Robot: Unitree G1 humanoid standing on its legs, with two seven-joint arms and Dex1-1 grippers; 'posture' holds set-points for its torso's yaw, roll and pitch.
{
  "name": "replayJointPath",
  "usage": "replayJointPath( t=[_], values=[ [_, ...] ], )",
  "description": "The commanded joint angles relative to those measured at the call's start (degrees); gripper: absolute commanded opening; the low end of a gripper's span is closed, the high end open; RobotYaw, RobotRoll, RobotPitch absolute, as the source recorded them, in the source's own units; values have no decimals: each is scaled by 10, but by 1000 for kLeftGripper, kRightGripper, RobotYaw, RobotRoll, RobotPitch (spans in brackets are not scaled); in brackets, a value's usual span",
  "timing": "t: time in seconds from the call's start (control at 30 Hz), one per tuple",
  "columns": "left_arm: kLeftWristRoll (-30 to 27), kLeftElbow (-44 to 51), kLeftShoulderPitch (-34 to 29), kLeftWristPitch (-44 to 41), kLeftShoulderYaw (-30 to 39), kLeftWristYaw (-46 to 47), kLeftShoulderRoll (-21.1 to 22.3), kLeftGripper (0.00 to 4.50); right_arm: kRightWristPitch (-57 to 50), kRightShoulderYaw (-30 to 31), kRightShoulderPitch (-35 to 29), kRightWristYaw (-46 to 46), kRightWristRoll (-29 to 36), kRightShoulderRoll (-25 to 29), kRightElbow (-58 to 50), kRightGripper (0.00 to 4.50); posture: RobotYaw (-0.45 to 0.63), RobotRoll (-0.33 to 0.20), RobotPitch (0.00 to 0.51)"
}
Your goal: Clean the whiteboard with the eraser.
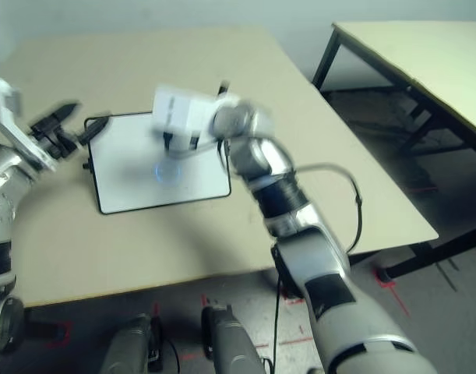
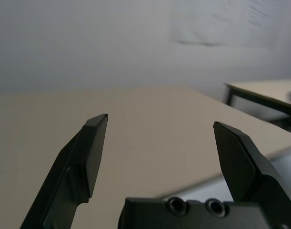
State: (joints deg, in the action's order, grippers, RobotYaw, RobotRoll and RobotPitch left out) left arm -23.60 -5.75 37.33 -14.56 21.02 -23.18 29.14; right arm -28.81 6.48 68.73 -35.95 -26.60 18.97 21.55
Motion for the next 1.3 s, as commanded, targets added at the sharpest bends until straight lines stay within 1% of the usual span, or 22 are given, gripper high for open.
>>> replayJointPath(
  t=[0.03,0.13,0.2,0.27,0.37,0.43,0.47,0.57,0.6,0.7,0.73,0.8,0.87,0.93,1.0,1.03,1.1,1.17,1.23,1.27,1.3],
  values=[
    [33,-67,-2,71,29,33,9,4500,-96,-53,-8,32,28,29,38,295,-32,0,102],
    [50,-122,-2,118,41,43,24,4500,-165,-78,-37,45,45,59,51,295,-36,0,97],
    [64,-162,-8,145,37,41,36,4500,-216,-82,-62,45,54,77,53,295,-41,0,93],
    [64,-195,-12,163,41,42,37,4500,-260,-72,-93,39,59,89,40,295,-41,0,91],
    [65,-230,-20,183,41,42,38,4500,-336,-53,-140,23,73,92,8,295,-39,0,91],
    [71,-248,-29,197,37,42,39,4500,-375,-54,-163,26,89,81,-11,295,-33,0,92],
    [72,-255,-32,201,36,43,39,4500,-383,-47,-171,28,92,80,-19,295,-31,0,93],
    [68,-257,-39,204,37,45,39,4500,-382,-56,-181,51,105,77,-45,295,-21,0,94],
    [67,-253,-39,202,38,45,41,4500,-375,-66,-176,61,109,78,-54,295,-23,0,95],
    [63,-243,-34,195,40,46,48,4500,-335,-66,-164,75,117,95,-72,295,-26,0,97],
    [60,-245,-30,192,41,46,49,4500,-335,-72,-156,82,124,93,-72,294,-28,0,99],
    [63,-255,-25,196,38,46,53,4500,-343,-73,-149,87,134,91,-63,294,-31,0,99],
    [64,-267,-20,194,35,50,50,4500,-338,-47,-158,81,134,97,-38,294,-38,0,100],
    [62,-272,-13,189,32,54,42,4500,-331,-43,-168,81,148,80,3,294,-43,0,101],
    [62,-274,-12,188,29,60,34,4500,-290,-57,-171,90,167,58,31,1024,-46,0,103],
    [64,-275,-13,188,27,63,30,4500,-271,-62,-168,94,174,52,47,1271,-46,0,103],
    [66,-272,-17,188,24,67,24,4500,-245,-80,-163,107,188,44,74,1963,-53,0,107],
    [65,-267,-21,186,21,71,17,4500,-206,-92,-161,124,195,48,99,2696,-53,0,111],
    [65,-262,-23,184,19,75,12,4500,-185,-105,-160,130,207,58,106,3334,-52,0,113],
    [64,-261,-24,182,19,76,11,4500,-195,-116,-159,133,215,62,106,3714,-54,0,114],
    [64,-260,-25,180,19,77,10,4500,-204,-122,-158,134,221,65,107,3965,-55,0,114]
  ],
)
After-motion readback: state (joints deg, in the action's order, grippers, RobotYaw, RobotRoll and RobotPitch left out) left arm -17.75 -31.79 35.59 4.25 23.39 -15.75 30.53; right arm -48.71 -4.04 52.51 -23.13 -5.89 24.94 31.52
